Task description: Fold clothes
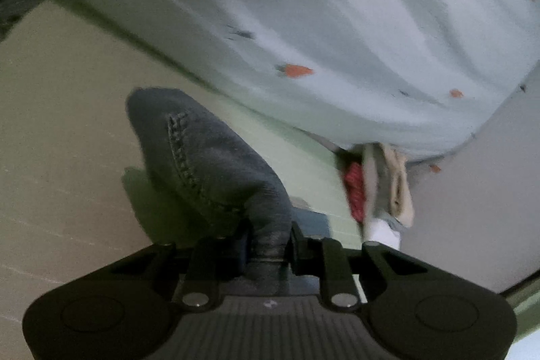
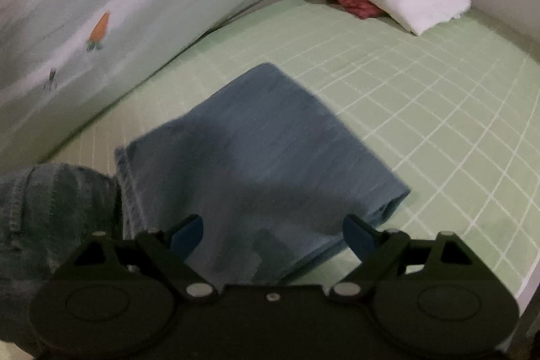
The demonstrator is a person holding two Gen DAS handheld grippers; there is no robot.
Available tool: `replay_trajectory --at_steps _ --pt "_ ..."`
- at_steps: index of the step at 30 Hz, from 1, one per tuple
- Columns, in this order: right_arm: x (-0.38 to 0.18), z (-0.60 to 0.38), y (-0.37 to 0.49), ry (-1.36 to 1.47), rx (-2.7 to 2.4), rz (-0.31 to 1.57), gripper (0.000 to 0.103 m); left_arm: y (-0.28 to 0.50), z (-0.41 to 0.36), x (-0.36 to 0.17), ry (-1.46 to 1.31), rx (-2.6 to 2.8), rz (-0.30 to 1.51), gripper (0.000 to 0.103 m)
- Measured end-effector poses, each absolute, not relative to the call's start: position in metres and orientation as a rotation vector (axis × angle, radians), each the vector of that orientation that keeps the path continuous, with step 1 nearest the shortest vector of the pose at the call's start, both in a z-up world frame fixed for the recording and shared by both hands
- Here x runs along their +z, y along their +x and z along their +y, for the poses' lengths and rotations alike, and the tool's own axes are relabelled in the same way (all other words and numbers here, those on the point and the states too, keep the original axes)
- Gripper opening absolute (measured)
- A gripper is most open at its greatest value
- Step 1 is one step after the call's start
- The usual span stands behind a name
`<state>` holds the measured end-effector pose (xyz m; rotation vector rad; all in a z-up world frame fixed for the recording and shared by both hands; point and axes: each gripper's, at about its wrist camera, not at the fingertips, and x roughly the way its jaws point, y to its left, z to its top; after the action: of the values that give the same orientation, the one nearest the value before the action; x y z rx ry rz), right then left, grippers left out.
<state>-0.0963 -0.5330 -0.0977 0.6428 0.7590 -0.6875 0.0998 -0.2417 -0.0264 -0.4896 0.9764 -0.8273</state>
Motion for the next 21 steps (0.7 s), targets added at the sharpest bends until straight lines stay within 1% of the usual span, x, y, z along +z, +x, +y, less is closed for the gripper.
replay_trajectory --at_steps 8,15,19,20,21 --pt "-0.095 -0.613 -0.122 0.673 -0.66 0.782 0.09 0.071 -0.336 -0.029 -0.414 -0.819 1.017 0.024" --pt "-0.101 -0.671 -0.147 0.634 -0.621 0.828 0.09 0.061 -0.405 -0.053 -0.315 -0.744 1.059 0.025" --pt "-0.101 -0.698 -0.155 0.624 -0.629 0.835 0.091 0.055 -0.436 -0.077 -0.323 -0.667 1.111 0.029" --pt "-0.101 -0.705 -0.156 0.622 -0.632 0.837 0.091 0.053 -0.441 -0.081 -0.318 -0.647 1.111 0.032" --pt "-0.101 -0.712 -0.158 0.62 -0.634 0.838 0.091 0.05 -0.448 -0.082 -0.295 -0.631 1.103 0.032"
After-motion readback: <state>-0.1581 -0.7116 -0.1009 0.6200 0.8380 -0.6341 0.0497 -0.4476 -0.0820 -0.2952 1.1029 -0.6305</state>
